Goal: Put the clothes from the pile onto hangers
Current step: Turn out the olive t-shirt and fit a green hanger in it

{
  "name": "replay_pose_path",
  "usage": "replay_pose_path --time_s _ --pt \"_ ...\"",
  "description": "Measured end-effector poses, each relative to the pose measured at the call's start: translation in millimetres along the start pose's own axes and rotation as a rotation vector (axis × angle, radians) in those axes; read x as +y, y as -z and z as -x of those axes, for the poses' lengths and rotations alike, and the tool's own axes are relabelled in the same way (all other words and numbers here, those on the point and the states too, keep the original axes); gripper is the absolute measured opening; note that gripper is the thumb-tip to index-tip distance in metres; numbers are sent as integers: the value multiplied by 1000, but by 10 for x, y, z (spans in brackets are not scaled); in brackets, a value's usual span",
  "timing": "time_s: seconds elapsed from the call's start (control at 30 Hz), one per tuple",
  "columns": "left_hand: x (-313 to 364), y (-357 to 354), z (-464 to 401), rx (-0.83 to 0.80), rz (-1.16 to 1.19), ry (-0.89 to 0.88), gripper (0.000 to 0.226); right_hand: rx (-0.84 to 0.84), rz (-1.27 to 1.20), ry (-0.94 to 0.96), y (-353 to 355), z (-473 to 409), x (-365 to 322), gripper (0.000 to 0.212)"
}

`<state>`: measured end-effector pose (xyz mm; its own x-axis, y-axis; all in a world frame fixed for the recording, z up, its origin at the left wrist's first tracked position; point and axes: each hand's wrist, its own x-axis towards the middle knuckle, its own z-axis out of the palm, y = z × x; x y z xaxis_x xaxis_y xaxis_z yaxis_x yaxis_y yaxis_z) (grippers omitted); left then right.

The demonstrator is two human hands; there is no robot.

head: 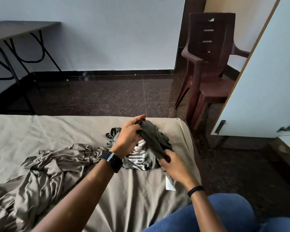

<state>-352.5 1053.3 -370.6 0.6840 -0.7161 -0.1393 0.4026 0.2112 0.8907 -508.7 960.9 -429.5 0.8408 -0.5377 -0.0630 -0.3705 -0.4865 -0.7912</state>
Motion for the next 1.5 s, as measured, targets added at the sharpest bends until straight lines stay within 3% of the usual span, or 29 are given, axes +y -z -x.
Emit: replay_pose_path --time_s 0.1,0.17,0.27,0.37,0.43,0.53,0.6,0.7,0.83,0.87,0.93,1.0,1.07,1.17,1.23,1.33,1.4,1.5 --pt "63 103 -57 13 -198 -129 55 108 47 20 165 -62 -10 10" --pt "122 184 -130 46 -528 -277 52 159 40 70 312 -116 -24 16" --pt "286 284 -223 136 -1090 -504 28 172 49 110 585 -169 -114 21" --pt "509 321 -275 97 -1355 -620 7 141 154 156 865 -205 -203 27" --pt "667 349 -329 1 -1365 -559 19 118 203 159 1033 -251 -276 26" --pt "907 354 -441 -140 -1170 -402 39 115 236 196 1277 -342 -451 24" --pt "1079 300 -519 -142 -1129 -411 53 152 243 223 1429 -443 -542 30" --pt "1312 101 -568 -223 -1363 -434 20 138 143 272 1640 -550 -776 38" --pt "1279 -275 -525 -557 -1427 -471 63 39 59 392 1760 -605 -1239 39" --pt "1231 -352 -545 -631 -1437 -488 59 22 70 418 1760 -611 -1352 38" --pt "1134 -444 -593 -730 -1457 -412 28 5 66 441 1757 -648 -1458 39" --pt "1089 -470 -621 -751 -1376 -338 12 6 15 458 1792 -654 -1479 38" --pt "1130 -441 -617 -658 -1246 -360 7 13 -34 445 1841 -644 -1431 42" --pt "1356 -382 -622 -405 -1100 -492 20 -50 -120 374 1915 -573 -1359 37" --pt "1589 -406 -602 -295 -1088 -583 27 -119 -72 289 1948 -538 -1345 48" --pt "1952 -542 -537 -208 -1170 -776 24 -288 -71 136 1951 -571 -1358 46" --pt "2181 -634 -514 -119 -1308 -956 20 -418 -122 46 1981 -621 -1374 61" --pt "2562 -740 -493 44 -1438 -1138 21 -535 -37 53 2114 -607 -1513 55"
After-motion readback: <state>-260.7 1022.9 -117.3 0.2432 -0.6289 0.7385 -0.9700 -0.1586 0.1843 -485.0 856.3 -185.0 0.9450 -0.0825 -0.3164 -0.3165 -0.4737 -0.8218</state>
